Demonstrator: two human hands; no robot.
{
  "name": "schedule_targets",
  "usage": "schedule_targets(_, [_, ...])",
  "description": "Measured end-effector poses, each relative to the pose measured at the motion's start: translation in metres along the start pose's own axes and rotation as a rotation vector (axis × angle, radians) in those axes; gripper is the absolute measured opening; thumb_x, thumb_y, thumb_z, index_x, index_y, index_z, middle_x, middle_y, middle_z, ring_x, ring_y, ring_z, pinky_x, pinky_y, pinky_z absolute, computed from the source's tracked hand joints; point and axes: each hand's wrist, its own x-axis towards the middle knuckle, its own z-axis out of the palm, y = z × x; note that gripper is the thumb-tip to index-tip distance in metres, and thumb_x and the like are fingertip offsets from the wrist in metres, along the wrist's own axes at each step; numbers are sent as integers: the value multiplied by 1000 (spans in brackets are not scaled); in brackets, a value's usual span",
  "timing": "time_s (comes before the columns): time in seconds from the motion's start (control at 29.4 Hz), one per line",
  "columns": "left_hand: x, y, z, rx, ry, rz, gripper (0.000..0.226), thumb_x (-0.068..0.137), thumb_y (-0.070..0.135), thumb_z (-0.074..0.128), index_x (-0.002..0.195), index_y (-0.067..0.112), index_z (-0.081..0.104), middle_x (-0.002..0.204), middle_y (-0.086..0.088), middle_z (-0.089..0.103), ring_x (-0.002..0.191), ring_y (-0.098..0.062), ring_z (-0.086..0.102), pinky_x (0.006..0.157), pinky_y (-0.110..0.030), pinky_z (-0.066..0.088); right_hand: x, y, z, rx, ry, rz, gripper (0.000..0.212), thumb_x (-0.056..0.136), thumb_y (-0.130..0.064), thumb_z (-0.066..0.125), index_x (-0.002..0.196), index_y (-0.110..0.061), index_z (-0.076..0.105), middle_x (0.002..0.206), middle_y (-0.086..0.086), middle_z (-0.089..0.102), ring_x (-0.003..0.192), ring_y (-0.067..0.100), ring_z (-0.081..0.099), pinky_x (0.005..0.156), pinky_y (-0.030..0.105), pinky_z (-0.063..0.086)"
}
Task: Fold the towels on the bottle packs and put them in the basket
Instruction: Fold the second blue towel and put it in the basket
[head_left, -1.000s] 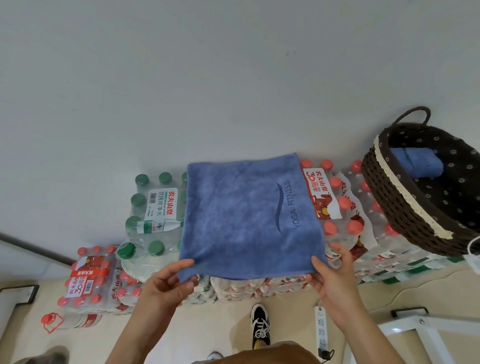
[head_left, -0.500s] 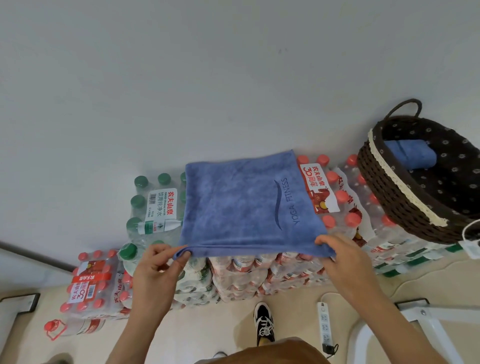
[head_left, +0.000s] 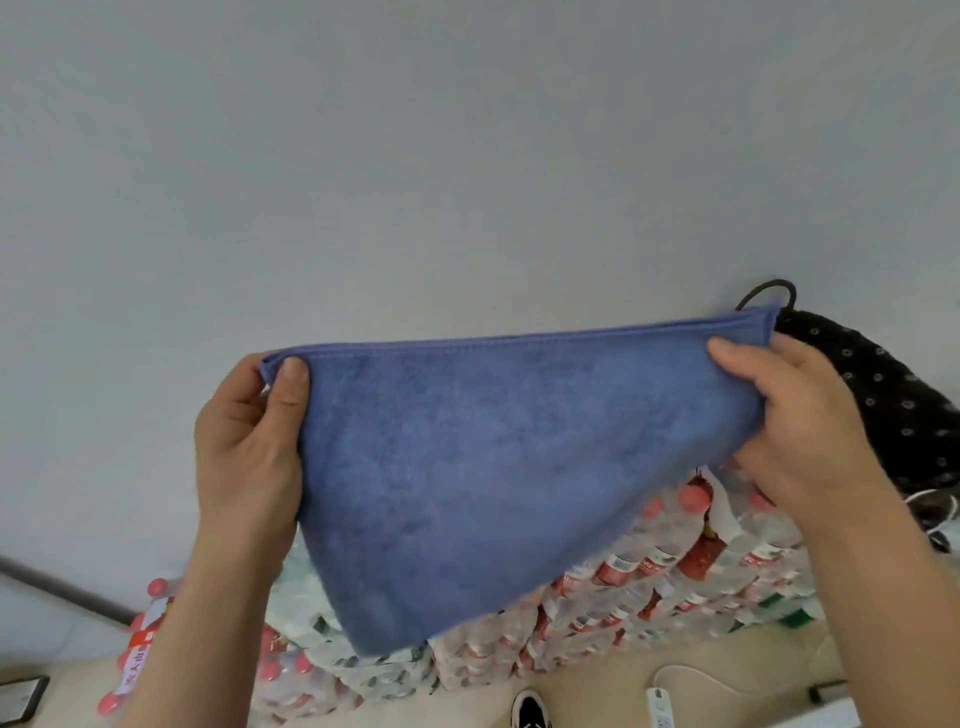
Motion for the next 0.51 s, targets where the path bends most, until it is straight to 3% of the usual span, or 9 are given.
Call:
schedule_targets(0.2, [39,17,25,-94,-75,-143,23,96,31,56,78,20,67,69,5,58,66,-13,49,60,-29,42,38,-23,7,-112,58,24,18,92,-21,58,85,-10,71,76,2,74,67,13,70,57,22,55])
schedule_targets(0.27, [50,-10,35,-14,-87,-206,26,95,32,57,76,16,65,67,2,55,63,-14,47,59,-31,39,60,0,1,-200,59,87,18,92,-22,60,87,-9,71,78,3,74,71,16,70,62,27,56])
schedule_targets(0.41, [60,-79,55,194,-66,-307,29,94,29,57,69,15,60,59,9,49,59,-11,40,54,-27,33,103,79,-15,-359,86,280,25,92,-23,62,91,1,71,93,19,73,90,36,69,84,51,54])
schedule_targets(0.51, [62,-118,67,307,-80,-375,38,92,26,60,60,12,46,54,6,35,58,-15,30,53,-28,22,124,131,-23,-428,87,423,34,91,-24,64,96,9,68,102,31,67,97,41,66,87,53,52])
